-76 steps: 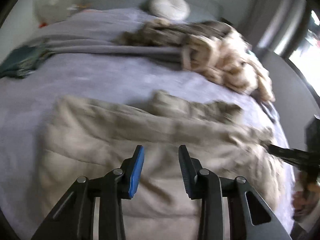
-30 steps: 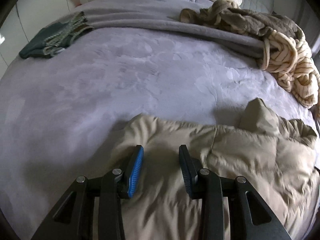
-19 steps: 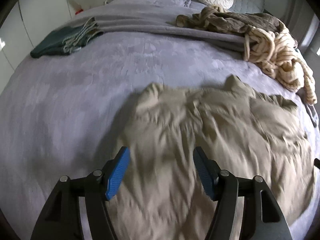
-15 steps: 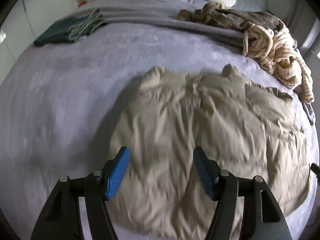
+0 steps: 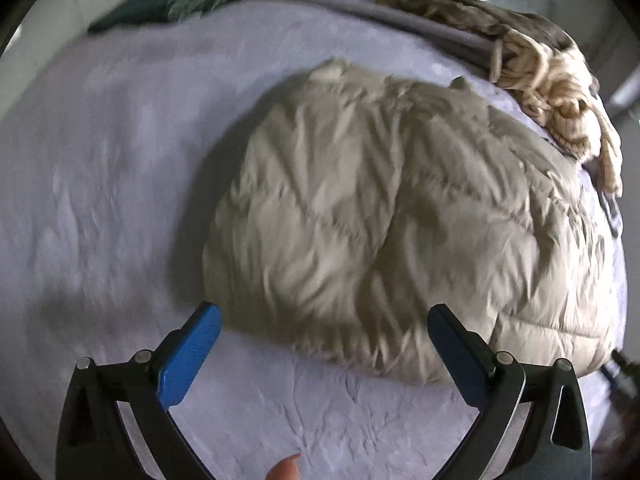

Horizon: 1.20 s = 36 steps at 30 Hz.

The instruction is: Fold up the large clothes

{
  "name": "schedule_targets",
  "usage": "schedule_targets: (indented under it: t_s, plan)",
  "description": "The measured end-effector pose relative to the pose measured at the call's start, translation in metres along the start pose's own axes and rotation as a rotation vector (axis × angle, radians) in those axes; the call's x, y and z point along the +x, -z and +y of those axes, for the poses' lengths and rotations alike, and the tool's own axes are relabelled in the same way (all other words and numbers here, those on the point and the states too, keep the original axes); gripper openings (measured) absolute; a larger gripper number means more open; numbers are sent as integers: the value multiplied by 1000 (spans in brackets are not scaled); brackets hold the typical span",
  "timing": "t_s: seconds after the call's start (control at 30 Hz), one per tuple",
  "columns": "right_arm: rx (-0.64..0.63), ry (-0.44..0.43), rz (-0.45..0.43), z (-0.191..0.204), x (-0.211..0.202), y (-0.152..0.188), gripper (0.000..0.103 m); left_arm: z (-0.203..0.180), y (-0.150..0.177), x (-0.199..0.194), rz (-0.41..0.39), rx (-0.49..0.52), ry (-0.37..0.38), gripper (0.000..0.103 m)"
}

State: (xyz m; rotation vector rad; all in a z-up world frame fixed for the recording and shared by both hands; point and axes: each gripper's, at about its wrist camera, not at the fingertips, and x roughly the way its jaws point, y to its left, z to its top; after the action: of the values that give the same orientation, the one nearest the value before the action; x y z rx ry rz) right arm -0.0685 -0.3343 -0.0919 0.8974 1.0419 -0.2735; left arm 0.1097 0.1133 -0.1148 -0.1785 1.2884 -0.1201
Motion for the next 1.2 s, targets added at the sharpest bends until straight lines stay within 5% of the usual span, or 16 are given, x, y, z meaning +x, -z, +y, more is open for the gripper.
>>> schedule_targets:
  t_s: [0.23, 0.53, 0.63, 0.8, 0.97, 1.2]
  plan:
    - [40, -70, 31, -7, 17, 12, 80, 26, 11, 14, 36, -100, 59, 103]
    - [195, -199, 72, -27, 48, 14, 83, 49, 24, 38, 129, -267, 297, 103]
    - [224, -239, 76, -29, 58, 12, 103, 49, 30, 47, 154, -300, 407, 103]
    - [281, -344, 75, -29, 70, 8, 103, 42, 30, 60, 150, -335, 518, 103]
    - [301, -427, 92, -17, 84, -1, 103, 34, 1, 64, 83, -379, 547, 103]
    - [263, -432, 116, -4, 108, -6, 103, 22, -13, 74, 35, -335, 423, 100]
